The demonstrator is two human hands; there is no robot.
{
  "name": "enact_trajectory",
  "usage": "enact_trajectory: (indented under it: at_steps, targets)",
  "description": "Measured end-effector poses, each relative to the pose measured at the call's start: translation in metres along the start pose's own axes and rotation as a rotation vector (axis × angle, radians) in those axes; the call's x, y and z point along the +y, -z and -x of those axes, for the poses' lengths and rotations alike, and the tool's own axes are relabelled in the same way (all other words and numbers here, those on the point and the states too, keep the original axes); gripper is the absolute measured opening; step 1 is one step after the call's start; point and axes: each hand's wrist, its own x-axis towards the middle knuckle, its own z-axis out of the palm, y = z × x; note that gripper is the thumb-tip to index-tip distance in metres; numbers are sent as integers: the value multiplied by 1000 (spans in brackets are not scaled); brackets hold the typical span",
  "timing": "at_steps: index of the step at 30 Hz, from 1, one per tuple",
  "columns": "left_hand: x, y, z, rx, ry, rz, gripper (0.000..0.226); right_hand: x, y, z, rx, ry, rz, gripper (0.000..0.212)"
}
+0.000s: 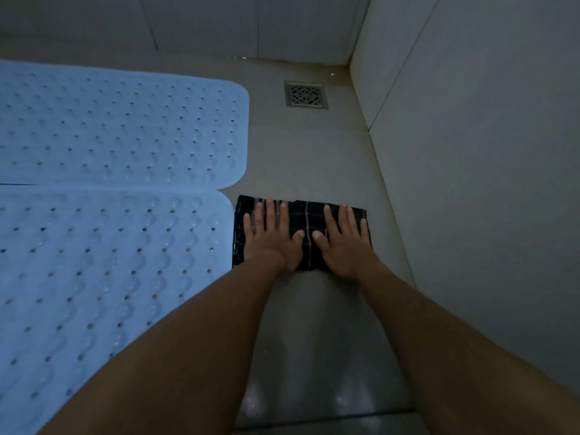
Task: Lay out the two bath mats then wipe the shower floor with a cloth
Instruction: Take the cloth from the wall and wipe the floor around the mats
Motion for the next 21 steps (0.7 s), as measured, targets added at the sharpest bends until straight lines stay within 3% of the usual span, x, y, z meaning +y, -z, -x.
enact_trajectory:
  at_steps: [13, 21]
  targets:
    - [3, -40, 114, -107, 21, -9, 73, 8, -34, 118, -5, 26, -172, 68]
    - [-2, -51, 134, -71, 3, 10, 74, 15, -38, 140, -25, 128, -97, 71]
